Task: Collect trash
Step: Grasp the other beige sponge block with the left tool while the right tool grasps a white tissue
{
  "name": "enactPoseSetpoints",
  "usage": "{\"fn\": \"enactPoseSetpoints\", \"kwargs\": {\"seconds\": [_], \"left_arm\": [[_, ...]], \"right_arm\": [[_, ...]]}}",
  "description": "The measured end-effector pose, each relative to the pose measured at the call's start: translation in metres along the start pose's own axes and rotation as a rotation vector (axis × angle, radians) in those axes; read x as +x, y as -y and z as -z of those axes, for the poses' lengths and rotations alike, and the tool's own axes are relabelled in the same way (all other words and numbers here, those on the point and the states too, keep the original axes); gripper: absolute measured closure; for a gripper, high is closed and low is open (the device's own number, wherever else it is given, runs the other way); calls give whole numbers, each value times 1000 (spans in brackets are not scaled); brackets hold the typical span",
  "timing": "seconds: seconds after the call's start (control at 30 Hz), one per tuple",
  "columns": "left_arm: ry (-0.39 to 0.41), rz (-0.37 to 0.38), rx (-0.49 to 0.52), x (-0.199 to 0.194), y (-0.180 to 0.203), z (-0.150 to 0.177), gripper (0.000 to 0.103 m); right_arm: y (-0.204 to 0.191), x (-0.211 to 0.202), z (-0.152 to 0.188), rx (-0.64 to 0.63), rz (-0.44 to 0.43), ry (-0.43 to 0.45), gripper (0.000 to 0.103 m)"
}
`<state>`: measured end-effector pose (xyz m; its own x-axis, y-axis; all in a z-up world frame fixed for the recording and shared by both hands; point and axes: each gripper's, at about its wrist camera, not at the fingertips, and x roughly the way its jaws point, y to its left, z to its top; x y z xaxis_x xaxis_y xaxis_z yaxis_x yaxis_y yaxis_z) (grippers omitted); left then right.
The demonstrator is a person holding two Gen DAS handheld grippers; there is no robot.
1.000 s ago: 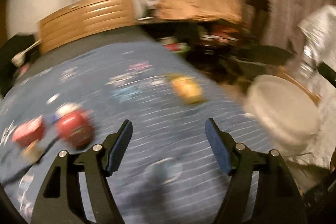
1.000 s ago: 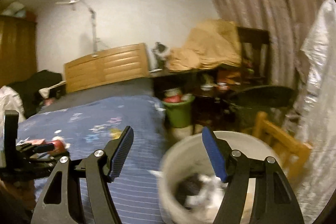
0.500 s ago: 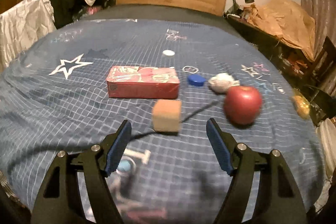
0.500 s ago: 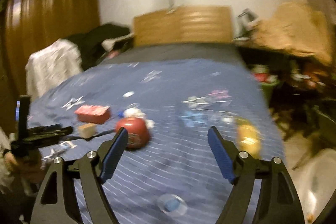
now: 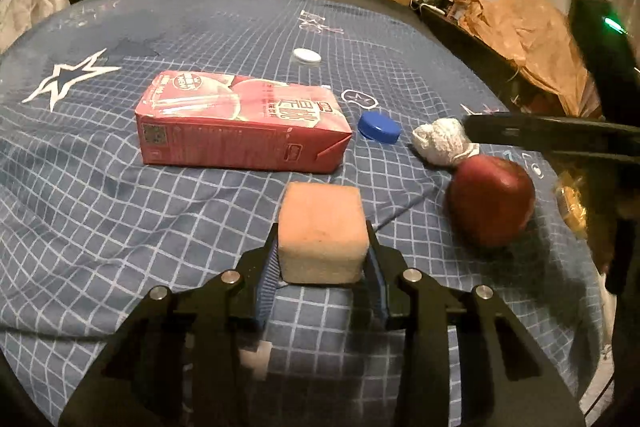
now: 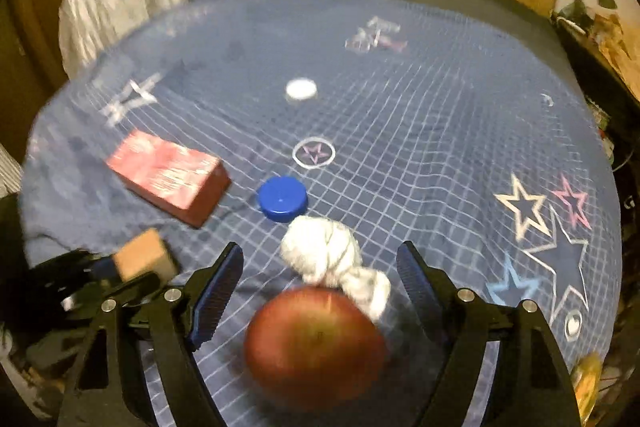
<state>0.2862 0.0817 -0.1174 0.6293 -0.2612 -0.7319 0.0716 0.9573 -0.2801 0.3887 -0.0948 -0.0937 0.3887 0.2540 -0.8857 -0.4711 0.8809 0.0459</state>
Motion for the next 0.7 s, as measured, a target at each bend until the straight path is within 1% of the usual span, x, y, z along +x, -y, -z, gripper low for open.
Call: {"fn": "enactPoseSetpoints", "kwargs": {"seconds": [0.03, 0.07, 0.1, 0.13, 0.23, 0.33, 0.4, 0.43, 0.5, 0.53, 0.57, 0.6, 0.63, 0.7], "left_arm": [[1, 4, -4, 1, -1, 0, 67], [2, 11, -12, 1, -1, -1, 67], [2, 18, -19, 2, -3, -2, 67], [2, 29, -29, 3, -5, -3, 67], [1, 43, -43, 3, -10, -1, 67], [2, 42, -41, 3, -11, -1, 67], [2, 44, -42, 3, -10, -1, 67], [3, 45, -41, 3, -10, 0, 67], [4, 44, -39, 2, -10, 0, 67], [5, 41, -36, -1, -11, -1, 68], [10, 30, -31, -5, -10, -1, 68], [22, 14, -25, -10, -8, -1, 68], [40, -3, -18, -20, -3, 2, 68], [44, 9, -26, -33, 3, 10, 68]], "right_arm": [[-1, 10, -1, -11, 15, -38, 47], [-3, 20, -2, -26, 50, -78, 62], [-5, 24, -4, -29, 65, -78, 63], [-6, 23, -5, -31, 58, -66, 67], [-10, -8, -8, -34, 47, 38, 68], [-7, -72, 8, 8, 27, 194, 68], [-8, -117, 40, 22, 31, 277, 68], [-8, -131, 56, 21, 47, 299, 68], [-10, -157, 104, 34, 91, 335, 67], [-10, -165, 123, 49, 101, 338, 67], [-9, -171, 151, 84, 125, 343, 67], [-9, -175, 168, 105, 134, 347, 67], [-6, -176, 192, 147, 136, 353, 67], [-1, -173, 228, 239, 114, 355, 67]]}}
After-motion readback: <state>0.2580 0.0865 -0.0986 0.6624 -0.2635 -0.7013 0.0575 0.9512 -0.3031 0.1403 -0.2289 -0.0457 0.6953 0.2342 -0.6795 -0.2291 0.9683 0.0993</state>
